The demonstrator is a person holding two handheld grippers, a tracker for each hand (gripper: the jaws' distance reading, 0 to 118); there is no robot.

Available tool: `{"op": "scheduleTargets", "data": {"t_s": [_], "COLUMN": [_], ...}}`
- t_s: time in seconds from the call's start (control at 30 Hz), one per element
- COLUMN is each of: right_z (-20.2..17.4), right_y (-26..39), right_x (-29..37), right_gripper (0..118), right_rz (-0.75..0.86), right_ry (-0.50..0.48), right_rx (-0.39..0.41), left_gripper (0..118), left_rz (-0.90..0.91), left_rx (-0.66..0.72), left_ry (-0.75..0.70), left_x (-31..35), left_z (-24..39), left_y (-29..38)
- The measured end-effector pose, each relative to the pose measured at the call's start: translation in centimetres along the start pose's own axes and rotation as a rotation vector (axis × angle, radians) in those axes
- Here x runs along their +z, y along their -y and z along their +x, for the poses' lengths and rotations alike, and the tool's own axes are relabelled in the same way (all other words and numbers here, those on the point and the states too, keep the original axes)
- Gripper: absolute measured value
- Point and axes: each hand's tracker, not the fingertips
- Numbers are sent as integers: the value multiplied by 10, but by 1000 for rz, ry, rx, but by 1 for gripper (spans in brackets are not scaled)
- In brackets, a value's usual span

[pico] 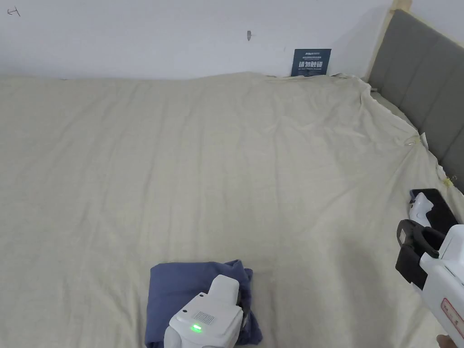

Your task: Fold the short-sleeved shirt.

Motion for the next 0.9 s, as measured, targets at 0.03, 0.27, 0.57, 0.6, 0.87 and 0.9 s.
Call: {"op": "scheduleTargets", "data": {"t_s": [0.03,0.27,0.57,0.6,0.87,0.9], "right_z": [1,7,10,9,-11,-15], "right_y": [0,1,-4,-6,-25,-28], "right_x": [0,2,7,8,13,13], "right_gripper": [0,0,0,0,0,0], "right_rz": [0,-6,14,20,103,113], "right_ry": [3,22,32,29,-12,-20], "right_rx": [0,1,1,0,6,7], "left_gripper": [0,0,0,0,0,0], "left_rz": [-3,-44,31,52,290,311], "left_rx": [0,-1,33,39,6,10], "left_ry": [2,68,75,81,30,19], "left_x": [-2,-17,5,12,90,100], "left_z": [5,27,23,21,-9,-15], "left_y": [-1,1,-12,-18,-80,-87]}}
